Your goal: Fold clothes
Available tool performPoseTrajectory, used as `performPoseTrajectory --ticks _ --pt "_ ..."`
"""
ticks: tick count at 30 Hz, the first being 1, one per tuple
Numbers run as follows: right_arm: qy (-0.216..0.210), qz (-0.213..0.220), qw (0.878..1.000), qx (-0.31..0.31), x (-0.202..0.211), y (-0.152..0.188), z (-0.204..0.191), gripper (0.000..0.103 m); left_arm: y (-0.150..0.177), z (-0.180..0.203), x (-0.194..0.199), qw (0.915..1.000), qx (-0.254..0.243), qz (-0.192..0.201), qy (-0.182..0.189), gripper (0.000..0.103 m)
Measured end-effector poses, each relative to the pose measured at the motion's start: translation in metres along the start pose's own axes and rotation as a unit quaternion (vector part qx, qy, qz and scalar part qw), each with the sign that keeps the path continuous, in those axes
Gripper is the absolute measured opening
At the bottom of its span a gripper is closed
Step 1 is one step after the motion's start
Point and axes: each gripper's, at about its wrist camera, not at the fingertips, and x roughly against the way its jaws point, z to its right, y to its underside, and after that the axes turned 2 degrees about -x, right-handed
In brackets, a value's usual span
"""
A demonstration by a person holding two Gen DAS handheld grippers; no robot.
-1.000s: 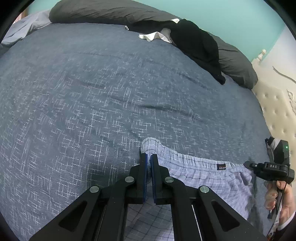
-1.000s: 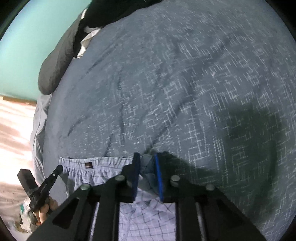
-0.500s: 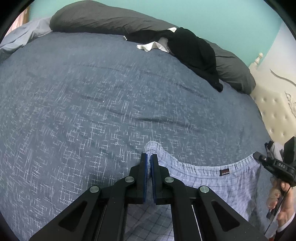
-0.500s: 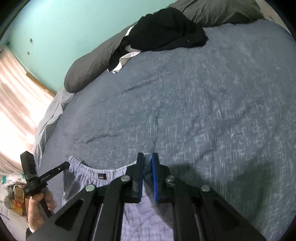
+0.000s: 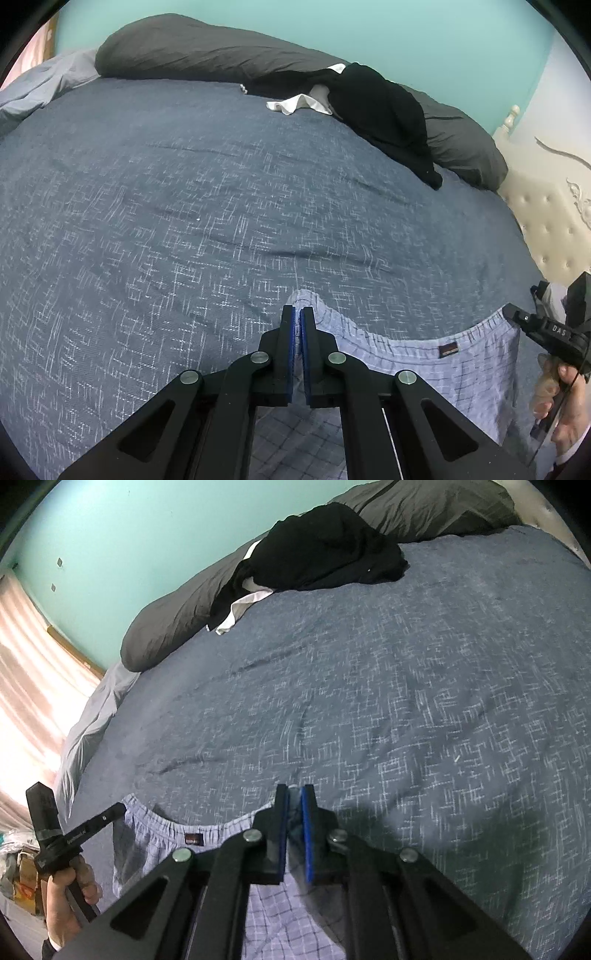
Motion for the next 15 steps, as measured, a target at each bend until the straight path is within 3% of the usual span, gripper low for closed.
performPoseTrajectory --ticks 9,15 --pt "0.02 -0.012 1.0 -0.006 -0.014 0.007 0.008 0.006 0.004 -0.007 -0.008 0.9999 0.006 -0.002 -0.011 0.003" --pt "0.04 -0.03 0.999 -0.004 -0.026 0.014 0.012 0.006 0.012 -0.011 -0.022 0.9992 0.006 -0.03 -0.024 0.003"
